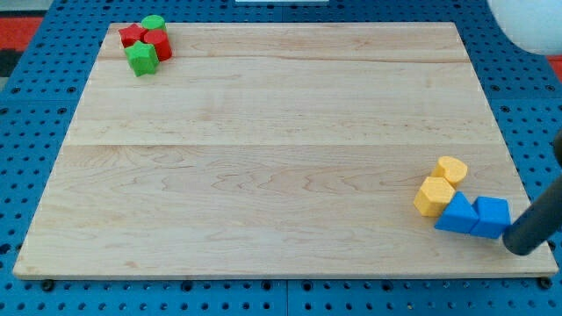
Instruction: Slightly move the blue cube towards the blue triangle
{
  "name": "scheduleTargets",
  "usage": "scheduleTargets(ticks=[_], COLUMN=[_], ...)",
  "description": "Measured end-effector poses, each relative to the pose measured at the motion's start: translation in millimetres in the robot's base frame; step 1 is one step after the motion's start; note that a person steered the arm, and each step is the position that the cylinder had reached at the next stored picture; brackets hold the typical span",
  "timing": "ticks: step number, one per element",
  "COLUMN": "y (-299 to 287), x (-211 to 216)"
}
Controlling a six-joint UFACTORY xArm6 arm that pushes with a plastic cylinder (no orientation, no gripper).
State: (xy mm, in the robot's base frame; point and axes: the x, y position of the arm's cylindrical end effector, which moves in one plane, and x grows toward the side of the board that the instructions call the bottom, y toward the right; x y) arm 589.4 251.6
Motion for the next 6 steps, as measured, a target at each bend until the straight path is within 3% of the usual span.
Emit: scheduleTargets(ticks=[6], y=[-0.6], x=[-12.7])
